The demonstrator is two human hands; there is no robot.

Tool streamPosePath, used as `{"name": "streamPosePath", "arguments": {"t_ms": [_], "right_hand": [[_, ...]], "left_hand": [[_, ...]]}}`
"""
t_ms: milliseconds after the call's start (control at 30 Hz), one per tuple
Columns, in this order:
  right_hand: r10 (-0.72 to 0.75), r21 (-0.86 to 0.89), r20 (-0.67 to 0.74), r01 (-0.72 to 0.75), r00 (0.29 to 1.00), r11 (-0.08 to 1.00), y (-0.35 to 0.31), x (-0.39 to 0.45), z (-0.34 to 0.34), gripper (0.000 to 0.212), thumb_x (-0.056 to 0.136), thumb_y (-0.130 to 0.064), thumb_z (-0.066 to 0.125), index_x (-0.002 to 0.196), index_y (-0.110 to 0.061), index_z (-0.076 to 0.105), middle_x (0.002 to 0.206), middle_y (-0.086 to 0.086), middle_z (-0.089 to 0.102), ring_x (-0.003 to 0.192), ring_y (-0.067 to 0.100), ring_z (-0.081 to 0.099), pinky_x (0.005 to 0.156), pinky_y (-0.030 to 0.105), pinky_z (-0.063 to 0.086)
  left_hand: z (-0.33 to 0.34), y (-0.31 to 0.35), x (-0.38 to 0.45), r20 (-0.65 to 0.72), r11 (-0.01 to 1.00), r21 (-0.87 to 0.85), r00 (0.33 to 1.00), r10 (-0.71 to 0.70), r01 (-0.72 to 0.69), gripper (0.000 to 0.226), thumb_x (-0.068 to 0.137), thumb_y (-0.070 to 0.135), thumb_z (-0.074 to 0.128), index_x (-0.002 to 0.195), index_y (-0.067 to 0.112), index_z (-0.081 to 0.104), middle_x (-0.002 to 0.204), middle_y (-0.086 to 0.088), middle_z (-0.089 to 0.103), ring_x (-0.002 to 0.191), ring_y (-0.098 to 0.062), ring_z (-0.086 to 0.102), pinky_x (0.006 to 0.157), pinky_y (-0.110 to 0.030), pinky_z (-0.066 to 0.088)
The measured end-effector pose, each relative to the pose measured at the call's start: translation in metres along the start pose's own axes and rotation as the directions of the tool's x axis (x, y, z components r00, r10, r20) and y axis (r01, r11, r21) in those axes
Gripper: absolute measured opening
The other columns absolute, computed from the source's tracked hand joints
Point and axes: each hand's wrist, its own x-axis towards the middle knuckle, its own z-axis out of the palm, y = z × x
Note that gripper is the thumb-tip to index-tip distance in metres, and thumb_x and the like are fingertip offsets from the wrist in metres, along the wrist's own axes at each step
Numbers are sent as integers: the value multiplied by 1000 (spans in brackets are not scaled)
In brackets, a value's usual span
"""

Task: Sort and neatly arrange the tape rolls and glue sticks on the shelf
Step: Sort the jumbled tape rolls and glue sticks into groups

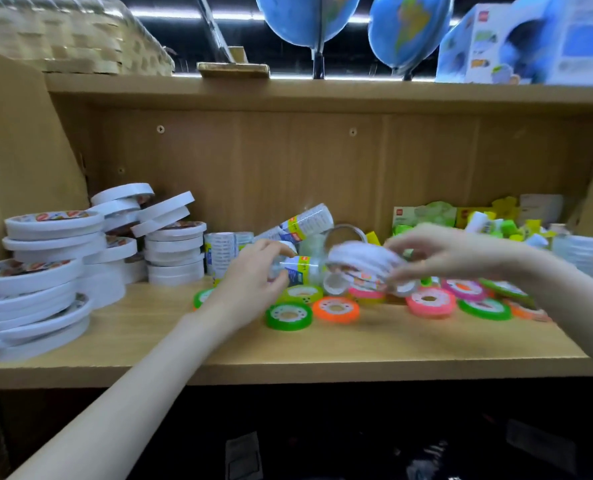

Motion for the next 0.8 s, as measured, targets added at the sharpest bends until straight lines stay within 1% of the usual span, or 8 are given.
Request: {"name": "streamPosePath", "arguments": {"t_ms": [67,133,233,367,500,567,667,800], "right_hand": [[27,259,-120,5,992,966,8,6,-23,23,80,-23,66,87,-1,66,78,15,62,75,14,52,66,33,41],[98,370,-168,-29,981,929,17,20,-39,15,82,-10,62,91,2,65,80,12,59,76,16,52,70,31,41],[197,240,-104,-168,975,956,22,55,-41,11,83,4,54,79,-5,59,69,3,53,61,6,54,56,17,44],[338,119,-67,-329,939,937,46,109,-26,6,81,-3,55,77,-9,55,71,8,50,62,18,47,51,24,37],[450,-64,-192,-469,872,881,71,140,-9,15,85,-16,55,96,-6,57,93,12,60,74,22,59,48,23,47],[465,-106,-246,-501,850,859,72,145,3,17,88,-21,52,93,-5,55,102,16,62,89,30,60,59,28,43],[447,-86,-354,-504,822,859,70,146,10,12,84,-18,53,80,-6,53,101,18,64,95,34,60,65,29,39],[386,-76,-563,-510,731,857,59,132,-12,19,76,-12,55,92,-7,64,93,14,64,94,34,60,67,28,40]], "left_hand": [[0,-2,7,-1,1000,9,1000,-7,7,28,88,18,50,114,12,57,109,0,51,108,-21,48,85,-22,30],[3,-1,15,-7,999,29,1000,-13,13,35,85,26,44,116,14,56,116,-2,51,110,-22,46,93,-31,34],[13,0,25,-26,994,103,1000,-16,18,44,80,32,38,119,19,53,123,0,47,115,-22,41,97,-40,35],[26,-7,35,-53,988,152,999,-10,18,40,85,26,46,124,22,48,137,0,38,127,-21,31,103,-42,31],[36,-24,42,-28,986,168,999,20,-15,46,88,22,50,133,28,42,144,10,31,136,-13,22,108,-37,24],[41,-26,45,-29,987,157,999,29,-24,46,88,27,45,134,30,41,144,12,31,137,-13,22,110,-38,25],[45,-24,48,-36,989,140,998,57,-51,45,90,29,42,135,31,40,145,15,30,135,-11,23,109,-36,26],[48,-26,47,-30,987,146,997,74,-69,45,93,26,43,137,31,36,145,15,30,133,-9,23,110,-29,22]]}}
